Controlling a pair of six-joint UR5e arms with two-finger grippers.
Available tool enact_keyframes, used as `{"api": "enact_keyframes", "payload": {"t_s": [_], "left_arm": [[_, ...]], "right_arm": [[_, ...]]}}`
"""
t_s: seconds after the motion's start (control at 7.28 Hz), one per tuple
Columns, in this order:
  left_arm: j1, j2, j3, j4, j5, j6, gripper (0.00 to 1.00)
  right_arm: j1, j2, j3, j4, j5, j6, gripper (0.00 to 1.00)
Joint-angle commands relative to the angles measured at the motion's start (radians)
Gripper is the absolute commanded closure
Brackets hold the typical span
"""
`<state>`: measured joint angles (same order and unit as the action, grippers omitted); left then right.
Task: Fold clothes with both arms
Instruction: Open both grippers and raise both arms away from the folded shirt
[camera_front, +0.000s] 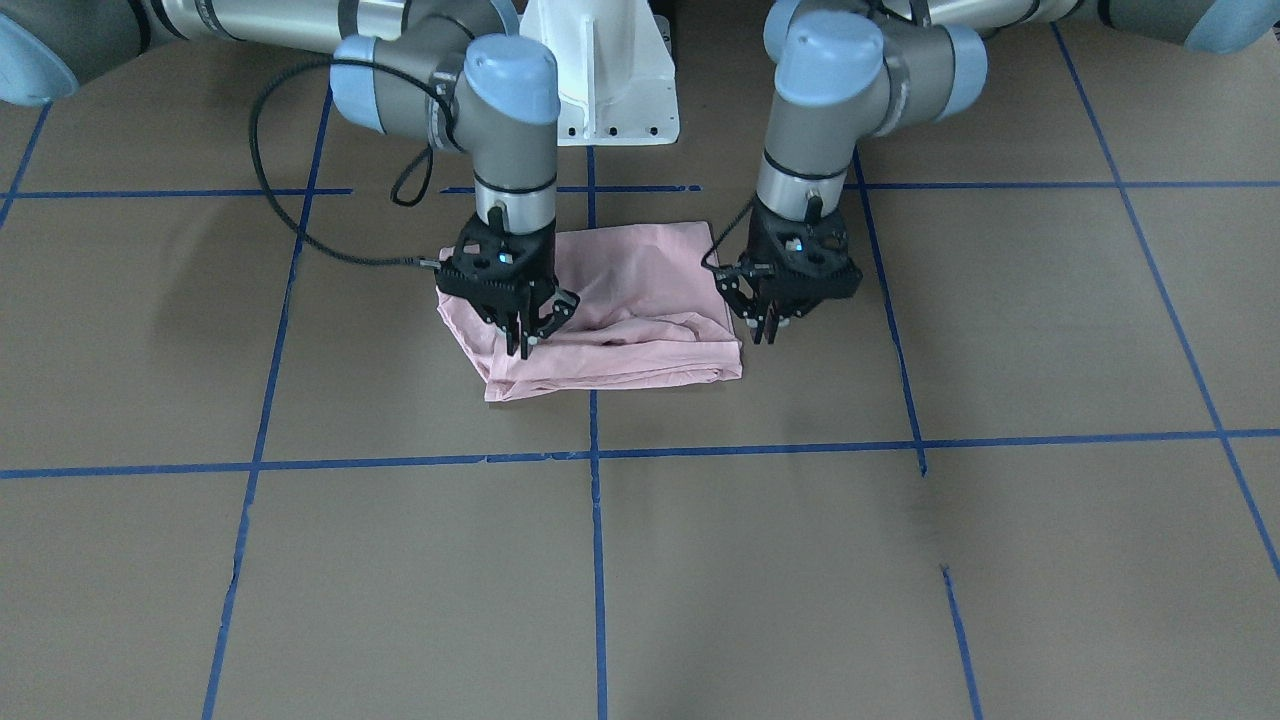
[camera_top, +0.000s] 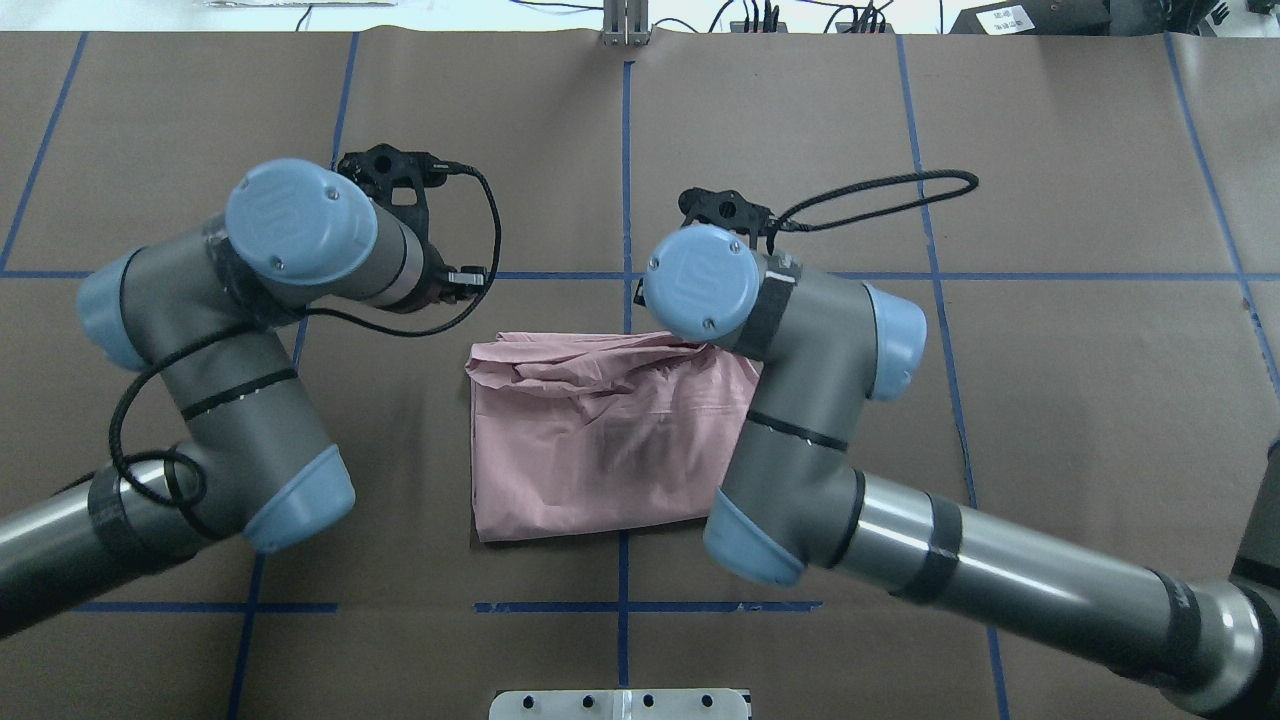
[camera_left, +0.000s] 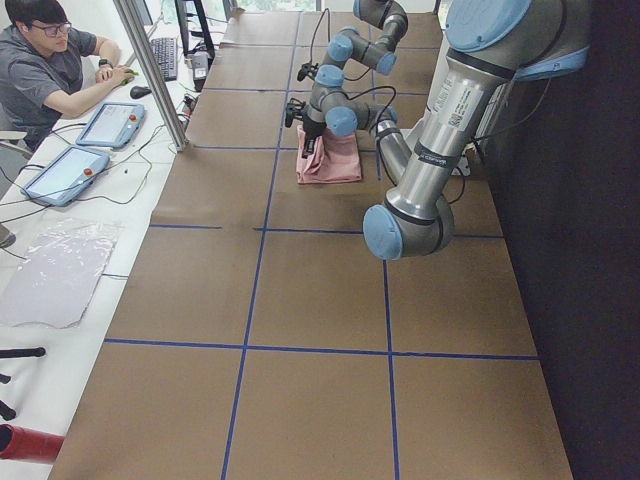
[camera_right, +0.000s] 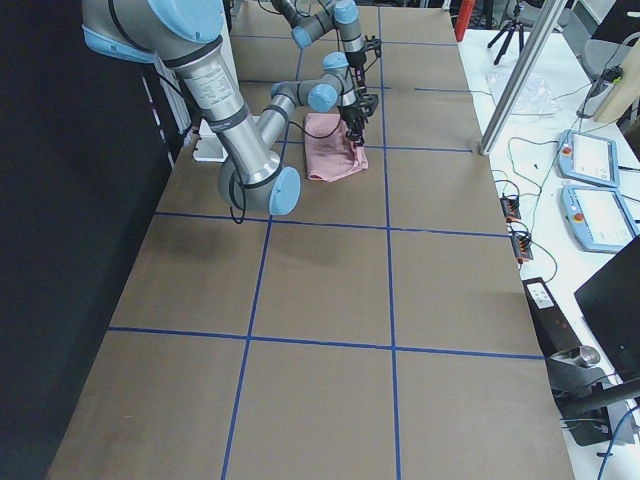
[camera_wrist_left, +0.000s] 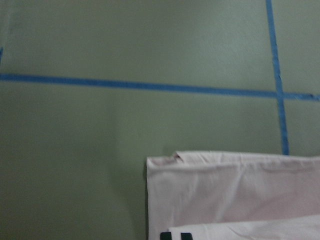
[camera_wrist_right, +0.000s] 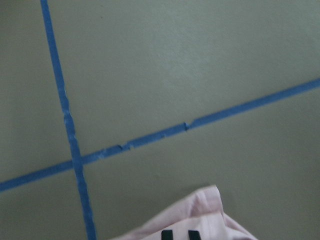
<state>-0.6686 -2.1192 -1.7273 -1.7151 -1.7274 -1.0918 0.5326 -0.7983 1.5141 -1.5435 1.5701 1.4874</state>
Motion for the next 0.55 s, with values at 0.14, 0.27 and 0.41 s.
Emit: {"api": "enact_keyframes", "payload": {"t_s": [0.14,0.27,0.41], "left_arm": [[-0.128,-0.018,0.118,-0.086,-0.078,0.229,0.0],[-0.128,-0.013,0.086,-0.081,-0.087,0.231,0.0],[-0.128,-0.001,0.048,-0.077,-0.116,0.233,0.0]], "right_arm": [[0.205,0.074,-0.278,0.186,0.213,-0.266,0.0],[0.222,0.07,-0.27,0.184,0.249,-0.295,0.0],[0.24,0.062,-0.252,0.184,0.284,-0.303,0.0]]}}
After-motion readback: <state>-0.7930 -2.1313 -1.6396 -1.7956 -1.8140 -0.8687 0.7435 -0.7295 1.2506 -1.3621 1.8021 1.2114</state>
